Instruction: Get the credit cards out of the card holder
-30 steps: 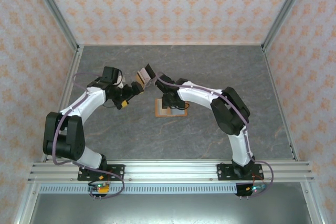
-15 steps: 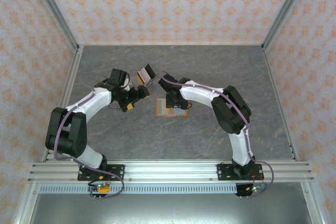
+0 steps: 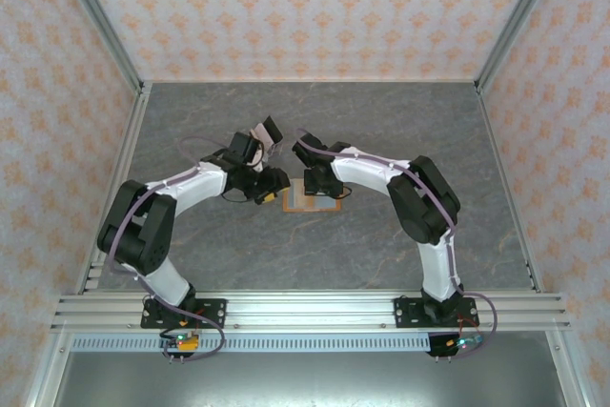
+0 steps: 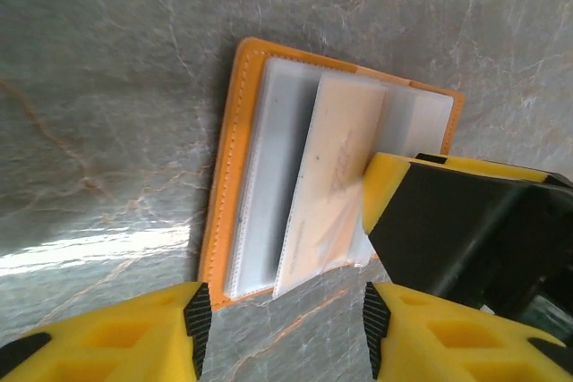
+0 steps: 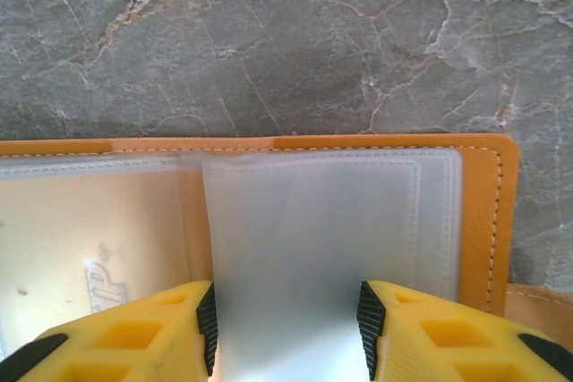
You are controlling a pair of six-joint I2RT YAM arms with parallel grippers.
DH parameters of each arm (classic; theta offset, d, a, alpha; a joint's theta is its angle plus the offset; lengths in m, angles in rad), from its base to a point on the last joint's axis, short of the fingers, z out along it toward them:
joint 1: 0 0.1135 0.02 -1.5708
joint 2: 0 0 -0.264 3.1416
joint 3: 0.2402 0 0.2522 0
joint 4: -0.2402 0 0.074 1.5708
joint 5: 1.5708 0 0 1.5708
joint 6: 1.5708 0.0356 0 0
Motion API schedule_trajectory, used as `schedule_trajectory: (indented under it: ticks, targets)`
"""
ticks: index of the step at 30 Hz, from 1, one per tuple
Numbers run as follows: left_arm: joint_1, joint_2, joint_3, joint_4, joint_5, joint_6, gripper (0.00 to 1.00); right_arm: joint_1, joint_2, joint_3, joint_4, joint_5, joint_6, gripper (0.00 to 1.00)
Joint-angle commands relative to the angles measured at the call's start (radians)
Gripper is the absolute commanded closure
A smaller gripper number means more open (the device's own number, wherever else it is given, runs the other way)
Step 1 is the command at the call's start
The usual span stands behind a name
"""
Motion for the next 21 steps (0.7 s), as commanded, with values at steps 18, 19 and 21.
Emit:
schedule_trajectory:
  ticks: [18, 19, 21]
  targets:
    - [-0.07, 0.16, 0.113, 0.012, -0.047, 0.01, 0.62, -0.014, -0.007, -0.074, 0.012, -0.036, 0.022, 0.57]
    - [-0.069, 0.163, 0.114, 0.011, -0.047, 0.01, 0.62, -0.014, -0.008, -0.075, 0.012, -0.037, 0.022, 0.57]
    - [-0.071, 0.17, 0.116, 0.012, -0.047, 0.012, 0.62, -0.014, -0.006, -0.075, 0.013, -0.037, 0.022, 0.57]
